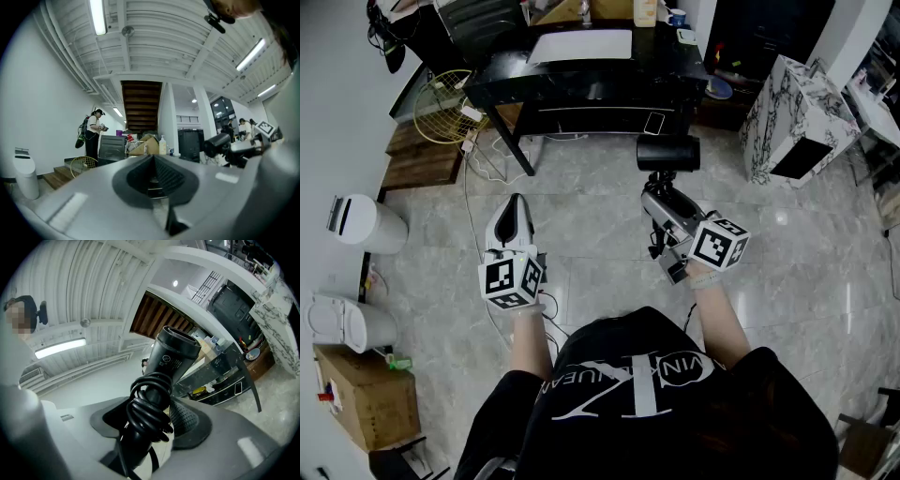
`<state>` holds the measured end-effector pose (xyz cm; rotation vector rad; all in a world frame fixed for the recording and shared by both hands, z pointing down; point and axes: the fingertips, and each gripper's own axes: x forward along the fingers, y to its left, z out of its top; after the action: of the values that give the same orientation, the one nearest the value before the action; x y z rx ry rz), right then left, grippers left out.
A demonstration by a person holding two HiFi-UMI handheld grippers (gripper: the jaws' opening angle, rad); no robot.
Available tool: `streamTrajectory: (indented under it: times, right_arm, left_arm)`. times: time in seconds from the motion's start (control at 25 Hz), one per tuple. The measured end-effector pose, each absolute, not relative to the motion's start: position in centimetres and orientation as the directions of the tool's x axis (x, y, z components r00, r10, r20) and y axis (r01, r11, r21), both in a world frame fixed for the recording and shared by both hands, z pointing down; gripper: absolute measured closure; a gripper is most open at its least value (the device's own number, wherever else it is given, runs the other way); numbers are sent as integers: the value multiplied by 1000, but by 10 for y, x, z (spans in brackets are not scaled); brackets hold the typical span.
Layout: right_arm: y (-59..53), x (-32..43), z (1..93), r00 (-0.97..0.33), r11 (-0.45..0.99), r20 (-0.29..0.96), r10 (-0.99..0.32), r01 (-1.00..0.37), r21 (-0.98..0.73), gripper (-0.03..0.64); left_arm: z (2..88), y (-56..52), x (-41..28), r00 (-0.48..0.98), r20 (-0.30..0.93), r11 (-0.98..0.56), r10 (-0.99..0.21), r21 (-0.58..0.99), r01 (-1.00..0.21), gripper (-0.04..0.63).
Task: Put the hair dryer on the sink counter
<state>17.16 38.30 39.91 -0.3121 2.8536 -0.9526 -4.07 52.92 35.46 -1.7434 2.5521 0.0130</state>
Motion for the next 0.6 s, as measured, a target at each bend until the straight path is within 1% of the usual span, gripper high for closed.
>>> streamTrajectory:
  times: [0.6]
  right_arm:
    - [375, 174, 409, -962, 770, -23, -271, -203, -606, 344]
  left_arm:
    - [361, 517, -41, -332, -47, 333, -942, -11, -943, 595]
